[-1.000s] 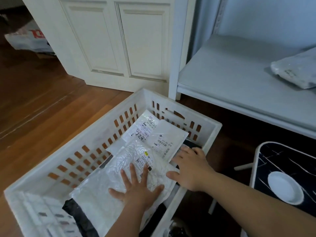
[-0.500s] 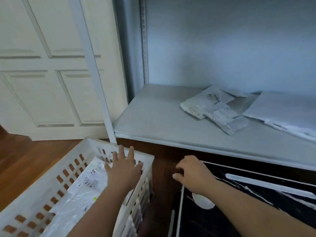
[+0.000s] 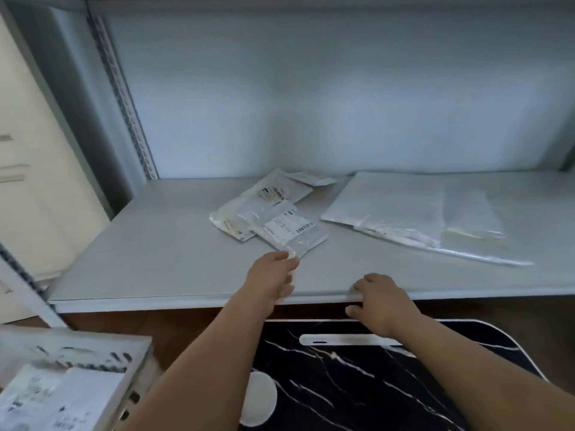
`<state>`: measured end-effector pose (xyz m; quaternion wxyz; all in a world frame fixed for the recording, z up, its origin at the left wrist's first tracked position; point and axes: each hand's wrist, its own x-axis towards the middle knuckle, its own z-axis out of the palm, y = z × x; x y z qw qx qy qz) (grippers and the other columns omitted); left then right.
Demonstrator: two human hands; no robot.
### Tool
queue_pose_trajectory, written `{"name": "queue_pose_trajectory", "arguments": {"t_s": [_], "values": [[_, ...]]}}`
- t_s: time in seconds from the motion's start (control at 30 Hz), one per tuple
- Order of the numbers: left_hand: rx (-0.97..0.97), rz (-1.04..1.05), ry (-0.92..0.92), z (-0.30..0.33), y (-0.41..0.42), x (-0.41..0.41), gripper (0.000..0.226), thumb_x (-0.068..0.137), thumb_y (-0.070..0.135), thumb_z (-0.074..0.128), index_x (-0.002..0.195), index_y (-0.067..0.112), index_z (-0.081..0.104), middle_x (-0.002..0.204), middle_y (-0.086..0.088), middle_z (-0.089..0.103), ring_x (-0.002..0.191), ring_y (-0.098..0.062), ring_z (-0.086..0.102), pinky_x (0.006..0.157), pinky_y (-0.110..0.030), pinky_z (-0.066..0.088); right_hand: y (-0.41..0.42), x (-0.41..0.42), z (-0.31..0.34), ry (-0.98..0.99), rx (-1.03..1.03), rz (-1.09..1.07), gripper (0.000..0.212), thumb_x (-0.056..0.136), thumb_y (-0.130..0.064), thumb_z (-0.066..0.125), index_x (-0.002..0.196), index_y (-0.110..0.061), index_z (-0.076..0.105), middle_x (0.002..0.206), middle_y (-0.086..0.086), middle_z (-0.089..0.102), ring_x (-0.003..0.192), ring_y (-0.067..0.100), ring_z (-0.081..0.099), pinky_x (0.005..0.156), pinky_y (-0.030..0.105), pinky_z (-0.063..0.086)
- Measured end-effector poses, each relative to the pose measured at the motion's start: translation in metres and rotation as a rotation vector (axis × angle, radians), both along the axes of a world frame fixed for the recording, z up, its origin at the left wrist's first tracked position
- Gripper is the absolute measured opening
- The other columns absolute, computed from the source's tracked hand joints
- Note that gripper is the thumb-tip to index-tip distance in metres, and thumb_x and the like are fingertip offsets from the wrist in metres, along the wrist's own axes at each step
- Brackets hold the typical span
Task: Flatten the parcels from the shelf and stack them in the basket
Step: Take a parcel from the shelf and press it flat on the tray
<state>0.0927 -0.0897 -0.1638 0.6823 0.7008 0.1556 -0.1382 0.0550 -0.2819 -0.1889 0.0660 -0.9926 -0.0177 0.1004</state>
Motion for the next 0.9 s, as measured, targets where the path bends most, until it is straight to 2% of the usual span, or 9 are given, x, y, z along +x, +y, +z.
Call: {"name": "queue_pose_trajectory", "arguments": {"t_s": [0.07,0.13,0.23,0.33,0.47,0.57,0.67,0.8,0.9], "values": [[-0.104,0.042,0.056,-0.004,-0.017,0.014,0.032,0.092,0.014,0.062,0.123,0.015,0.056,0.095,-0.002,0.057,0.079,-0.017,0.053,0.080,-0.032,0.054,-0.006,0.008,-0.004,-0.001,-0.012,0.010,0.046,0.094,-0.047,0.050,0.130,-0.019,0.050,0.131,0.001,0.047,0.124,0.022,0.041,0.099,0.034,0.039],[-0.034,0.036,0.027,-0.012,-0.029,0.026,0.033,0.091,0.015,0.062,0.123,0.017,0.058,0.102,-0.003,0.060,0.078,-0.016,0.053,0.076,-0.030,0.053,-0.010,0.013,-0.008,-0.014,-0.016,0.031,0.041,0.095,-0.044,0.049,0.127,-0.018,0.050,0.128,0.001,0.049,0.120,0.021,0.044,0.097,0.033,0.039],[0.405,-0.132,-0.064,-0.028,-0.040,0.042,0.057,0.083,0.033,0.062,0.137,0.017,0.050,0.143,-0.008,0.044,0.122,-0.022,0.047,0.103,-0.029,0.040,-0.012,0.011,-0.013,-0.088,-0.091,0.096,0.037,0.099,-0.040,0.042,0.127,-0.017,0.049,0.130,0.003,0.049,0.119,0.021,0.045,0.095,0.030,0.037],[0.714,-0.209,-0.096,-0.032,-0.049,0.047,0.051,0.095,0.034,0.046,0.139,0.009,0.043,0.148,-0.014,0.025,0.141,-0.024,0.014,0.109,-0.025,0.024,-0.013,0.006,-0.018,-0.116,-0.151,0.161,0.053,0.101,-0.036,0.038,0.147,-0.011,0.029,0.151,0.010,0.030,0.136,0.025,0.032,0.106,0.034,0.034],[0.827,-0.236,-0.153,-0.035,-0.055,0.044,0.042,0.100,0.024,0.040,0.136,0.004,0.042,0.144,-0.013,0.018,0.137,-0.021,0.026,0.106,-0.026,0.030,-0.018,0.010,-0.019,-0.111,-0.131,0.146,0.050,0.101,-0.040,0.037,0.144,-0.015,0.033,0.149,0.007,0.033,0.133,0.022,0.036,0.100,0.035,0.041],[0.749,-0.201,-0.182,-0.036,-0.058,0.035,0.044,0.099,0.023,0.043,0.137,0.001,0.043,0.148,-0.007,0.025,0.129,-0.021,0.039,0.108,-0.025,0.028,-0.022,0.011,-0.015,-0.086,-0.068,0.153,0.048,0.099,-0.046,0.038,0.137,-0.017,0.042,0.142,0.004,0.041,0.130,0.021,0.040,0.100,0.034,0.042],[0.526,-0.181,-0.212,-0.030,-0.061,0.007,0.040,0.093,0.016,0.056,0.125,-0.008,0.051,0.137,-0.016,0.047,0.118,-0.026,0.052,0.103,-0.036,0.041,-0.023,0.006,-0.010,-0.130,0.283,0.003,0.052,0.097,-0.053,0.043,0.135,-0.019,0.050,0.135,0.001,0.053,0.128,0.019,0.046,0.102,0.030,0.037],[0.389,-0.349,-0.260,-0.024,-0.063,-0.069,0.018,0.093,0.018,0.060,0.107,0.025,0.050,0.125,0.001,0.048,0.105,-0.008,0.053,0.081,-0.009,0.039,-0.023,-0.010,-0.017,-0.197,1.107,-0.574,0.052,0.090,-0.054,0.055,0.124,-0.015,0.056,0.110,0.002,0.064,0.098,0.021,0.064,0.094,0.037,0.049],[0.445,-0.498,-0.359,-0.034,-0.060,-0.116,0.026,0.094,0.021,0.059,0.118,0.030,0.058,0.120,0.012,0.045,0.107,0.006,0.049,0.086,0.001,0.032,-0.018,-0.030,-0.030,-0.002,1.323,-0.729,0.044,0.093,-0.053,0.052,0.109,-0.012,0.058,0.101,0.007,0.067,0.085,0.023,0.069,0.071,0.038,0.057]]}}
